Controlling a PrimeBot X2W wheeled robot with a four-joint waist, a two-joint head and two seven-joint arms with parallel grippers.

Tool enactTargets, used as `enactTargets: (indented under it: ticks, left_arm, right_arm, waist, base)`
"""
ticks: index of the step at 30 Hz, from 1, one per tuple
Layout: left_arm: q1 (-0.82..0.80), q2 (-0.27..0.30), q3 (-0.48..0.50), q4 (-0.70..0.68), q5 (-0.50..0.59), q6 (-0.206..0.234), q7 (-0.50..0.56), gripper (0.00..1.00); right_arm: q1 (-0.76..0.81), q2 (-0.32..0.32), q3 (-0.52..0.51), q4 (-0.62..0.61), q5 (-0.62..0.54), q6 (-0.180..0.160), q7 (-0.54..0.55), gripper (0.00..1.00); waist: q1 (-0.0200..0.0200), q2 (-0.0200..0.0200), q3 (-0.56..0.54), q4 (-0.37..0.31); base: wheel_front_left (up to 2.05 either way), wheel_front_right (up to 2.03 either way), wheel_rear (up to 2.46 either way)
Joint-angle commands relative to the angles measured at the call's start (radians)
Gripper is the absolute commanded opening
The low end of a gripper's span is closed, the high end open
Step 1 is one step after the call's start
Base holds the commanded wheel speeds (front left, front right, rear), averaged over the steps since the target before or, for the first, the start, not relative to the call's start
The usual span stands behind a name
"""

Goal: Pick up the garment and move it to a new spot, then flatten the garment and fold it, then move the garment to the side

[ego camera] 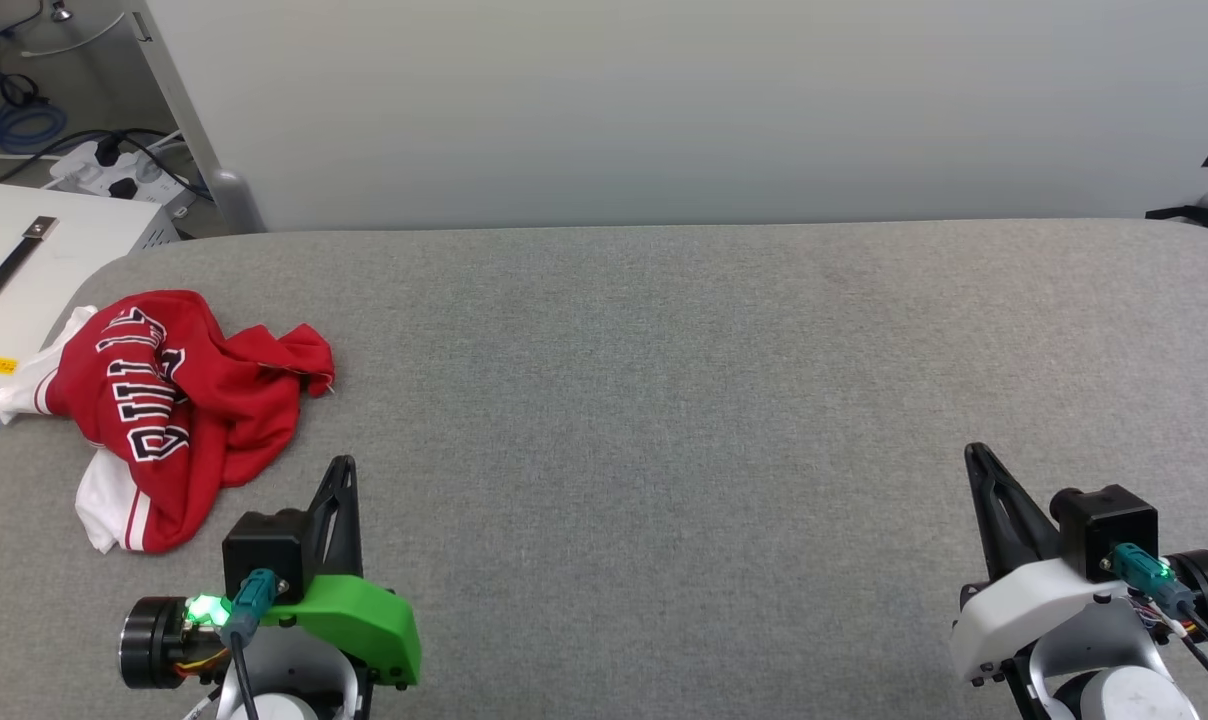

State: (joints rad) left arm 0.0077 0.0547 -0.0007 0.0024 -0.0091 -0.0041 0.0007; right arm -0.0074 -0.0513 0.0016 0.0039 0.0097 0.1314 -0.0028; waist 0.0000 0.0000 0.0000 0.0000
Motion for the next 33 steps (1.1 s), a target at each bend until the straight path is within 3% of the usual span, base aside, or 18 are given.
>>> enactTargets:
  ticks: [1,18,19,33]
  left_arm:
    - [-0.008,-0.005,0.001,-0.002,0.009,0.004,-0.001,0.00]
    - [-0.008,-0.005,0.001,-0.002,0.009,0.004,-0.001,0.00]
    - [0.000,0.000,0.000,0.000,0.000,0.000,0.000,1.00]
    - [0.002,0.000,-0.001,0.018,-0.021,-0.004,-0.021,1.00]
  right_arm:
    - [0.007,0.001,-0.002,-0.004,-0.010,-0.001,0.003,0.00]
    - [0.007,0.001,-0.002,-0.004,-0.010,-0.001,0.003,0.00]
    - [0.000,0.000,0.000,0.000,0.000,0.000,0.000,1.00]
    - [0.001,0.000,-0.003,0.012,0.025,0.000,-0.021,1.00]
  waist:
    - [0.0000,0.0000,0.000,0.000]
    - [0.0000,0.0000,0.000,0.000]
    - [0.0000,0.0000,0.000,0.000]
    - [0.0000,0.0000,0.002,-0.001]
  base:
    - [0.00,0.00,0.00]
    - [0.00,0.00,0.00]
    - [0.00,0.00,0.00]
    - [0.00,0.00,0.00]
